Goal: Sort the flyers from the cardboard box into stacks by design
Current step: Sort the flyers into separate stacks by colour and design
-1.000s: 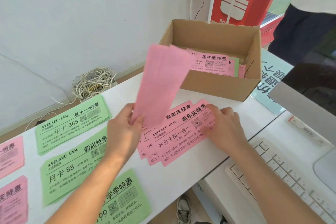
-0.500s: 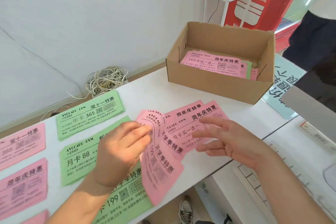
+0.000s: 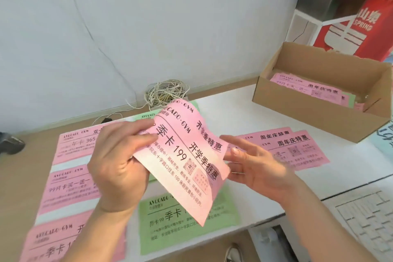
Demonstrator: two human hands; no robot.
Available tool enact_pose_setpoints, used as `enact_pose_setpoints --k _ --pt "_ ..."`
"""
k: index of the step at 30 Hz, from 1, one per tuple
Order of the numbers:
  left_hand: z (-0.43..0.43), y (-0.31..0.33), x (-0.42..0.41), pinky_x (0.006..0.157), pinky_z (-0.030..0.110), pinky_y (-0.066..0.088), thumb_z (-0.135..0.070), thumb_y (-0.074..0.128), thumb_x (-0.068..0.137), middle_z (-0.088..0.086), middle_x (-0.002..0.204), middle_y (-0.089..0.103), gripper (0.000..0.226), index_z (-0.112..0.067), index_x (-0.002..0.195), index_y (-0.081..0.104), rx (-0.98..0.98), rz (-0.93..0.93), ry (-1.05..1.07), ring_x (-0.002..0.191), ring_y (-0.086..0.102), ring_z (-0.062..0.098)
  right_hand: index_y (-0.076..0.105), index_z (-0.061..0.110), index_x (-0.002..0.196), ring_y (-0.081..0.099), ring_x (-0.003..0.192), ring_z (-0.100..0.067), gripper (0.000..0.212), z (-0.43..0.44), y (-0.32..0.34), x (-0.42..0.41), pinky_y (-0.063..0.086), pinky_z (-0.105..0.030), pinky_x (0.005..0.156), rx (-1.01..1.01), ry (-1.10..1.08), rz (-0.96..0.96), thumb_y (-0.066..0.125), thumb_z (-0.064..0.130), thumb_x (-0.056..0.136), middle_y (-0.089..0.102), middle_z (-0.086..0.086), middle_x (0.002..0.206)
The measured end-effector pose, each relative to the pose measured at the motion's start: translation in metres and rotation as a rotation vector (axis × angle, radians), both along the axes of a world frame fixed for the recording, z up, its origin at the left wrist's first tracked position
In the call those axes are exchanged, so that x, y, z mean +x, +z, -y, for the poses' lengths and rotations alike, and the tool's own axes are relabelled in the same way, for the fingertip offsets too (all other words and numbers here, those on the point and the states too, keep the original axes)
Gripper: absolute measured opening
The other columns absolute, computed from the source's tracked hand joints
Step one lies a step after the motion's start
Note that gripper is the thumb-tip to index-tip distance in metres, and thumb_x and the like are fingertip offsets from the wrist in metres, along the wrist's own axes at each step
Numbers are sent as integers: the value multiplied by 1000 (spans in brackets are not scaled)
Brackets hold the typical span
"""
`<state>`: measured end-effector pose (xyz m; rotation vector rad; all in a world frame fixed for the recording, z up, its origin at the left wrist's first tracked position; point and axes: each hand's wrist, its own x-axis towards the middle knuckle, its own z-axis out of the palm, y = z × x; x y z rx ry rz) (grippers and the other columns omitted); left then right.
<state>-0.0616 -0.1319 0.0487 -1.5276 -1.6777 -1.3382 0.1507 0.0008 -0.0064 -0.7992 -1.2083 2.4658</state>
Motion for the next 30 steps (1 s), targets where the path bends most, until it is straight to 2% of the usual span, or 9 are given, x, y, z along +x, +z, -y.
enact_pose_setpoints --k 6,11,14,16,18,21,23,27,30 --pt "92 -4 -67 80 29 43 -8 68 83 8 96 67 17 2 71 72 -73 -56 100 80 60 30 54 14 122 68 97 -35 48 66 27 -81 59 -41 77 188 153 84 68 -3 79 70 -19 108" --pt "176 -16 -124 87 19 37 5 68 76 4 97 68 10 -2 79 74 -219 -56 236 86 56 22 61 21 110 71 86 -26 38 114 32 -146 56 -48 83 647 174 296 67 -5 82 74 -9 91" --pt "215 -20 -148 89 14 36 -2 59 78 3 98 69 16 -7 83 74 -264 -15 327 84 60 27 60 14 112 72 83 -23 30 128 41 -183 59 -37 78 630 141 252 61 -4 88 75 -7 91" --pt "233 -22 -157 94 17 41 8 60 72 -1 111 63 34 -21 83 75 -297 228 381 100 60 22 59 11 114 73 81 -23 30 134 45 -206 60 -32 71 583 157 234 59 -5 89 75 -9 90" --pt "243 -18 -160 97 26 45 17 58 76 -7 125 58 55 -36 81 72 -344 708 328 118 55 13 60 10 115 72 82 -23 32 139 45 -225 60 -35 72 630 162 248 59 -6 89 75 -8 90" --pt "260 -18 -172 84 34 55 15 41 85 5 109 70 47 -19 97 71 -137 1454 -58 107 64 25 63 25 106 71 86 -27 32 149 40 -242 56 -50 82 834 140 315 60 -2 88 75 0 90" --pt "270 -22 -178 73 34 59 5 46 84 9 99 73 30 -8 102 66 -67 1638 -140 92 68 25 62 28 104 70 85 -28 32 155 35 -245 56 -44 81 894 148 341 60 0 89 75 4 90" --pt "275 -56 -163 65 26 56 8 65 79 -4 94 74 38 -24 98 67 -315 1372 149 81 70 14 55 36 112 70 80 -10 35 168 19 -236 57 -27 69 877 310 435 57 8 92 73 11 92" --pt "281 -88 -150 78 42 57 8 67 78 -8 96 73 50 -39 93 66 -500 1261 246 85 70 13 49 38 120 64 77 -1 36 177 -1 -227 44 -12 48 987 476 599 52 13 94 66 11 95"
